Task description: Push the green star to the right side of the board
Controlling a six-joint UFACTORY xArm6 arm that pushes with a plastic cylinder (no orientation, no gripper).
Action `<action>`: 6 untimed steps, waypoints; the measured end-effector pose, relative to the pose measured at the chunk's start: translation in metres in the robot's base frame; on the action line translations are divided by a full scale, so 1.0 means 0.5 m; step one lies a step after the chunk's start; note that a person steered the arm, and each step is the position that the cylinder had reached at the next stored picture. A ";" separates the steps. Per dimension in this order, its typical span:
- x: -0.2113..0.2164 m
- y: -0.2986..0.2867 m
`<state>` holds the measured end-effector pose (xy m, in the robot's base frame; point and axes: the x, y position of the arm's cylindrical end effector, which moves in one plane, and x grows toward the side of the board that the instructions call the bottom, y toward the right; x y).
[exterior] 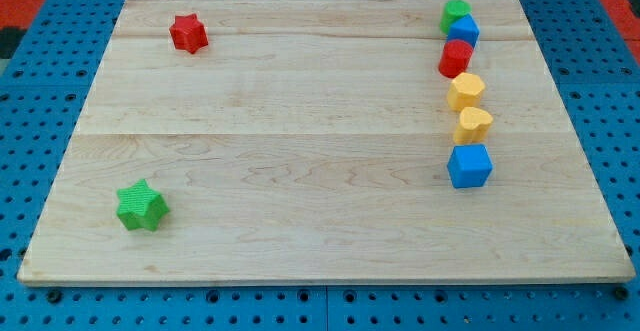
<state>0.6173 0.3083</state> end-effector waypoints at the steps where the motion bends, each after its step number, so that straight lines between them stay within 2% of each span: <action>1: 0.000 -0.149; 2: -0.005 -0.411; 3: -0.049 -0.579; 5: -0.053 -0.952; 6: -0.090 -1.073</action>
